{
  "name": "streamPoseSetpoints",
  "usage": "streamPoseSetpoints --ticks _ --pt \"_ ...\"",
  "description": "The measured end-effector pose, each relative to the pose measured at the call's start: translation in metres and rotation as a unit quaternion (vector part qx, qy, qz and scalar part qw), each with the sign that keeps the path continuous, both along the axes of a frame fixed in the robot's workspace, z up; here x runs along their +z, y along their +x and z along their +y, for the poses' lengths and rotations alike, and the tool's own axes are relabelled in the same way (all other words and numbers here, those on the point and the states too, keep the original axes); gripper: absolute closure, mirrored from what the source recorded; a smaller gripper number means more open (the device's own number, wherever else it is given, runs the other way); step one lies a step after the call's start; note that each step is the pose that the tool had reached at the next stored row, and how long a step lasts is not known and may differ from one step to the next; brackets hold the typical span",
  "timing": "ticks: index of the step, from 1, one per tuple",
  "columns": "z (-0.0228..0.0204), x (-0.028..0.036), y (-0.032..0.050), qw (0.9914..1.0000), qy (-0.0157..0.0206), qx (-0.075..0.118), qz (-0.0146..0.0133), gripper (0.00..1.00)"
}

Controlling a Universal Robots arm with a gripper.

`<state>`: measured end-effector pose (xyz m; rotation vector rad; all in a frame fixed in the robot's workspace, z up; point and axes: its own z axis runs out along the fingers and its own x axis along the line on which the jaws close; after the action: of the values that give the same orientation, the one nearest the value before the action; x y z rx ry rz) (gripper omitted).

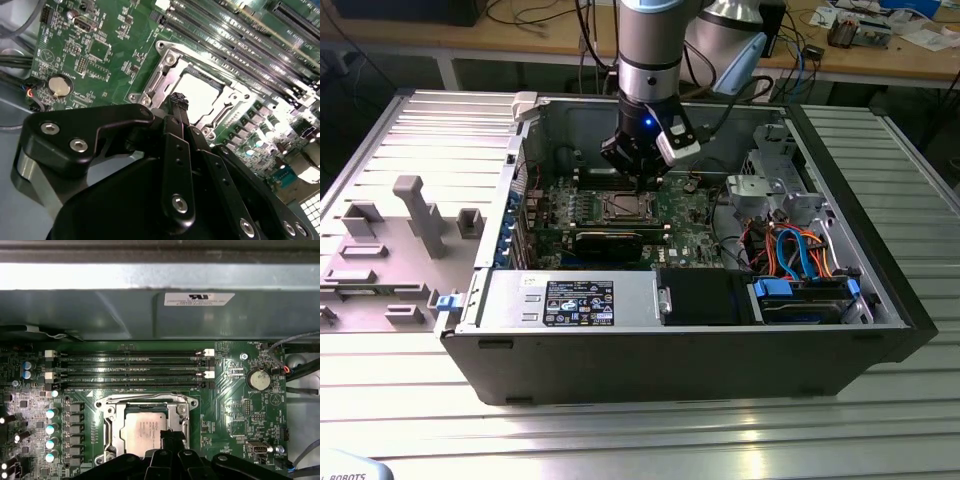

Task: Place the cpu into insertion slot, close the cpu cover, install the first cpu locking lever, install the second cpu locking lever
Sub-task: 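Install the second cpu locking lever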

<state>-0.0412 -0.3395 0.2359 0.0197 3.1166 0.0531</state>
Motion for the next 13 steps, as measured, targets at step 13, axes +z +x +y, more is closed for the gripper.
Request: streamPoseSetpoints --ticks 13 --pt "-0.0105 -0.0001 -0.001 1.0 -0.0004 0.0 0.0 0.89"
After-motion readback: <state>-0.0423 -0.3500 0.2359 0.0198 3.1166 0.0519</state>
